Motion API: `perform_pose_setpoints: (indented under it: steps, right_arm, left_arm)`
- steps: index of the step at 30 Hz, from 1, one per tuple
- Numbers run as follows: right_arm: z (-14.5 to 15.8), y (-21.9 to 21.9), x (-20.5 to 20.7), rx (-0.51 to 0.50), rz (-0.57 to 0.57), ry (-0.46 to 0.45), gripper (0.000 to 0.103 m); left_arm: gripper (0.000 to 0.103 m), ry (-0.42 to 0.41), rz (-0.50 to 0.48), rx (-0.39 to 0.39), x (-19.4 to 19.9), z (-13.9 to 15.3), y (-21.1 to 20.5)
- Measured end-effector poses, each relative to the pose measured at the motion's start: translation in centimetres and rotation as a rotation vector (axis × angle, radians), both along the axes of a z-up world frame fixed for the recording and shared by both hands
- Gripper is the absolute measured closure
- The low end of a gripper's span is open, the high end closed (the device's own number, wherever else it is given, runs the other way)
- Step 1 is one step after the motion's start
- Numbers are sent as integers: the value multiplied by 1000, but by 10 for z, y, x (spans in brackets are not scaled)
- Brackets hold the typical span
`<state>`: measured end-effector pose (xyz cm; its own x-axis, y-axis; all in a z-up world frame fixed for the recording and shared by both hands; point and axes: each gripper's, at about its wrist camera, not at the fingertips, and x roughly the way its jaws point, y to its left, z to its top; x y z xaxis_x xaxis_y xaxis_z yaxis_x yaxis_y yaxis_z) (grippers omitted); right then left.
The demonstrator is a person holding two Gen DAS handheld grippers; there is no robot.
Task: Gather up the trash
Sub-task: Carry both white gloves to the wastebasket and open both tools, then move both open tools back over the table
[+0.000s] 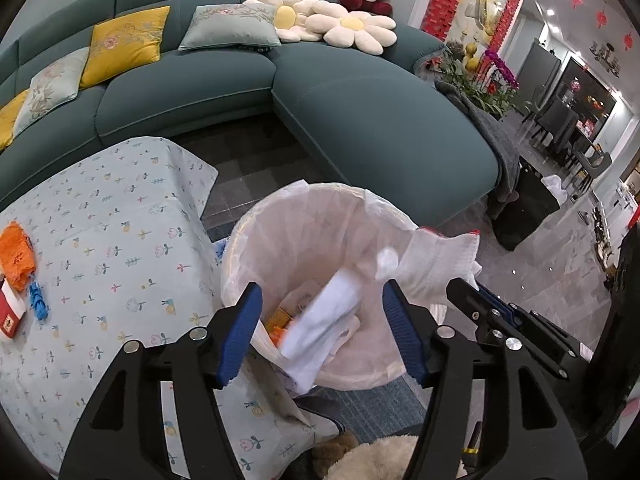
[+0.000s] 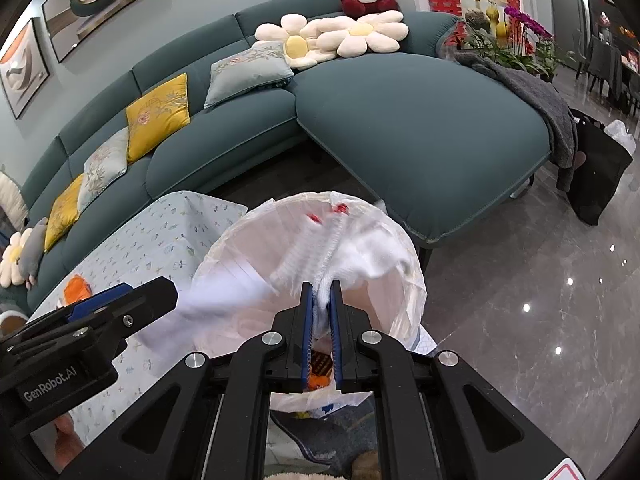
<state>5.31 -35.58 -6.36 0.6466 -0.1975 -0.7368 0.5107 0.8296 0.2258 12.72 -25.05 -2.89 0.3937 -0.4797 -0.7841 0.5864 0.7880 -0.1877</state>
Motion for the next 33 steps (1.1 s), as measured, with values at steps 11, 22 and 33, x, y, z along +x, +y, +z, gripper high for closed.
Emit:
perform_pose_setpoints:
  steps: [11,22,33]
  right_arm:
    - [6,7,19,-34,17,-4,77]
    - [18,32,21,-40,25,-19,45]
    - [31,96,27,-61,128,-21,34]
  left_arm:
    - [39,-7,96,9,9,-2,34]
    - [39,-6,202,21,10,-3,88]
    - [15,-32,387,11,5,6,172]
